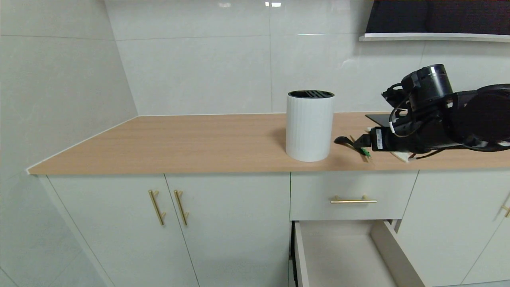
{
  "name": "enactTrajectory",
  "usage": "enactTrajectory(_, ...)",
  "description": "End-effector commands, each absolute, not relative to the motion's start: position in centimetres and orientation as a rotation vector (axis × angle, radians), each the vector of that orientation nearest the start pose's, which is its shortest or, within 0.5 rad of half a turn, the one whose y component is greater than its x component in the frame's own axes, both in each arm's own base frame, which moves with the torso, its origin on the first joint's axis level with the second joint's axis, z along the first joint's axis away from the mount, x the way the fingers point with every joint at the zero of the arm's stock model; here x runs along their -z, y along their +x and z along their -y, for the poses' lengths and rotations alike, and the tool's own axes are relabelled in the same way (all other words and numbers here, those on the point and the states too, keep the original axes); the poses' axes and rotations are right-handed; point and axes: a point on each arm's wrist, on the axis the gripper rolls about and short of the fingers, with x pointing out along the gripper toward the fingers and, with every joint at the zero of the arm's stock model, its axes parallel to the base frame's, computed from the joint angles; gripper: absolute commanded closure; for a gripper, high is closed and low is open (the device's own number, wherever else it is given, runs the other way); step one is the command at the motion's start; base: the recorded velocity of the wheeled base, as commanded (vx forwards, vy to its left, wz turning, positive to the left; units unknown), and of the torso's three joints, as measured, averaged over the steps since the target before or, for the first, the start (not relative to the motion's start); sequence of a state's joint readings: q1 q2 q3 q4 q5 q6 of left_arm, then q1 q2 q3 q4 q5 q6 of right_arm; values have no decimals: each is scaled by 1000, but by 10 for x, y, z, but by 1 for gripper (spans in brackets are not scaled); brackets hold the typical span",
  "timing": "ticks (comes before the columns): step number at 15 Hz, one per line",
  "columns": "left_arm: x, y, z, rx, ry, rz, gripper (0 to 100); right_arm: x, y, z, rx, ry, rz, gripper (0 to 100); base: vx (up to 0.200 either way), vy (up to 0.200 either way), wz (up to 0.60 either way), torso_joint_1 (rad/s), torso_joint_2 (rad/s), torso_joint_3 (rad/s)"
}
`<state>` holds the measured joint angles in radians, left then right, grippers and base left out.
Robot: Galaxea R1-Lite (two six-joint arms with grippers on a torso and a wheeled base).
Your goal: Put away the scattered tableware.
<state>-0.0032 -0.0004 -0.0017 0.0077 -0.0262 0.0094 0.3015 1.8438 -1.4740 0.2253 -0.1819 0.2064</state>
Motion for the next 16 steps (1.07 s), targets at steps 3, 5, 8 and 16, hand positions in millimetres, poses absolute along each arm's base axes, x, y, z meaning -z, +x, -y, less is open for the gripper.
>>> enactTrajectory(3,-75,-23,1,29,9,-6,0,-204,385,-90,54,56,-572,0,0,0,0,0,0,0)
enactTrajectory(5,-75,-23,1,29,9,-6,0,-192,399,-88,68,58,-591,0,0,0,0,0,0,0)
enactTrajectory(8,-75,-23,1,29,9,-6,0,-178,412,-87,90,55,-608,0,0,0,0,0,0,0)
enactTrajectory(16,-75,-23,1,29,9,-6,0,-163,430,-79,126,68,-619,0,0,0,0,0,0,0)
